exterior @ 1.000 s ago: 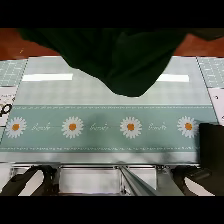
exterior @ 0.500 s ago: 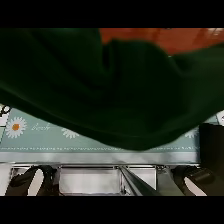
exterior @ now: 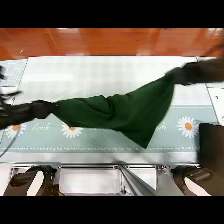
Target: Fold the shirts.
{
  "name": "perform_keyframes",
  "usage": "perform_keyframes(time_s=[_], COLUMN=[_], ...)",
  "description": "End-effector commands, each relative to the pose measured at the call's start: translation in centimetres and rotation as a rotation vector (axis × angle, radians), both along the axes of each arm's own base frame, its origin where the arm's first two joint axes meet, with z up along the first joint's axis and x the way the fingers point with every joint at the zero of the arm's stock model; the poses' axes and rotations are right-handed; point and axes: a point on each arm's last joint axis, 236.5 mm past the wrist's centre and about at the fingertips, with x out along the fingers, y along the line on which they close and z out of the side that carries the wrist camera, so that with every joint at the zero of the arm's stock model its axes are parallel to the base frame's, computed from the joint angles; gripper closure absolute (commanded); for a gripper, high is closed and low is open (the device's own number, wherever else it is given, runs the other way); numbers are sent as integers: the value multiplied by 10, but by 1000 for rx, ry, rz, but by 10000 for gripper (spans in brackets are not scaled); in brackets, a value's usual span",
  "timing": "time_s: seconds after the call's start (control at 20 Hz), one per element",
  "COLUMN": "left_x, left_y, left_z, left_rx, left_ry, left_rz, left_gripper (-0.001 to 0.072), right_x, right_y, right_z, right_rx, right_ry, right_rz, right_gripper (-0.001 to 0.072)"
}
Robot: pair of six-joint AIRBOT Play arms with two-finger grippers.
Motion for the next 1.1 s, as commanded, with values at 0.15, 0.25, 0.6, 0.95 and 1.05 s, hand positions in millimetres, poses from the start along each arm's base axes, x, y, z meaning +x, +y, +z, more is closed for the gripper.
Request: perform_keyframes(time_s=[0.15,0.25,0.6,0.95,1.05], left_x=[57,63,84,28,34], left_y=[39,26,135,31,17], left_z=[-125,-138,-76,-128,-145], left_rx=[16,-31,-97,-350,-301], left_ry=[160,266,285,443,456], left_rz=[278,233,348,45,35], left_gripper=[643,209,205,205,205], right_x=[107,122,61,-64,-95], right_y=[48,59,-120,-124,-110], right_z=[-110,-116,-79,-204,-228], right_rx=[83,190,105,418,438], right_ry=[152,208,357,432,489], right_rz=[-35,-70,-290,-532,-523], right_gripper=[675,284,300,300,300])
